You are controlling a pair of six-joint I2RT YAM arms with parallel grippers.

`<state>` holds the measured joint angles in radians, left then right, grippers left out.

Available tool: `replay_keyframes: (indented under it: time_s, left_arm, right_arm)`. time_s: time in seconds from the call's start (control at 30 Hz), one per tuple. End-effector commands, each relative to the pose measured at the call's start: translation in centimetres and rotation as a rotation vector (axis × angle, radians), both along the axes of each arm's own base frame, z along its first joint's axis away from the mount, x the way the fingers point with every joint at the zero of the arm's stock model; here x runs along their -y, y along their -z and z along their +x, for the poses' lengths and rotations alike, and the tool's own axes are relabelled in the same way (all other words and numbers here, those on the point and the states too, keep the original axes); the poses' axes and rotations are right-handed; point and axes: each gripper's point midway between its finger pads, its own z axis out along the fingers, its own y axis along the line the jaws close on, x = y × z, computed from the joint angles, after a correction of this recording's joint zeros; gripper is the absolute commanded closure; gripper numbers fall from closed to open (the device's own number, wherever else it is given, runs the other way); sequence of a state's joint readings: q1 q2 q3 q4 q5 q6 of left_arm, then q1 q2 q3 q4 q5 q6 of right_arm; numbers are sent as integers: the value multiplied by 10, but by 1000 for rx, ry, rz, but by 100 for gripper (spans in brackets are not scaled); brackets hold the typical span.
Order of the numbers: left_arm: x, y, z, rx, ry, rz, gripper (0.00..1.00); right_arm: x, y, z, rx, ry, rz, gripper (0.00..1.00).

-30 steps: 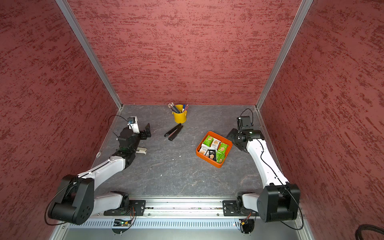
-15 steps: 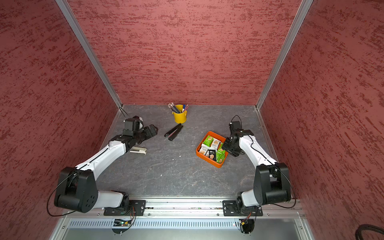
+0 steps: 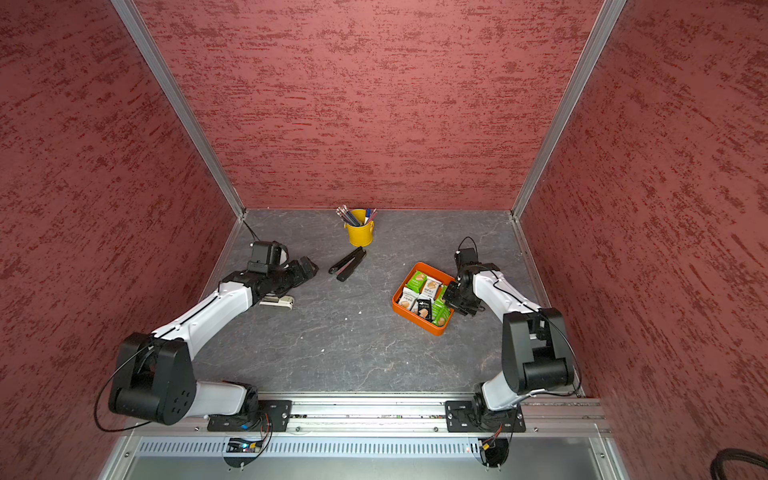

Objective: Take the cookies out of the storage box
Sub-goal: Pick up the storage box at the center of the board, then place the storage box at the center of the board.

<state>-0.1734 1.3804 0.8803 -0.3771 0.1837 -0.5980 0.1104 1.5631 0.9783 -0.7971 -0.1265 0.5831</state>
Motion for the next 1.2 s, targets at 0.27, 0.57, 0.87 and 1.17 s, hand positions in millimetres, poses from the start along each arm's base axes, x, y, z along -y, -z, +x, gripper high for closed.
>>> replay_keyframes:
  time_s: [0.27, 0.57, 0.87, 1.17]
  left_arm:
    - [2, 0, -5, -8, -3, -25, 0]
    - [12, 2, -3, -26, 12, -78, 0]
    - [21, 0, -10, -33, 31, -100, 0]
    - [21, 7, -24, -54, 29, -87, 0]
  right_arm:
    - [-6, -25, 26, 69, -113, -7, 100]
    - [-52, -53, 31, 75, -273, 61, 100]
    - [-99, -49, 29, 30, -476, -2, 100]
    - [-114, -21, 24, -12, -563, -73, 100]
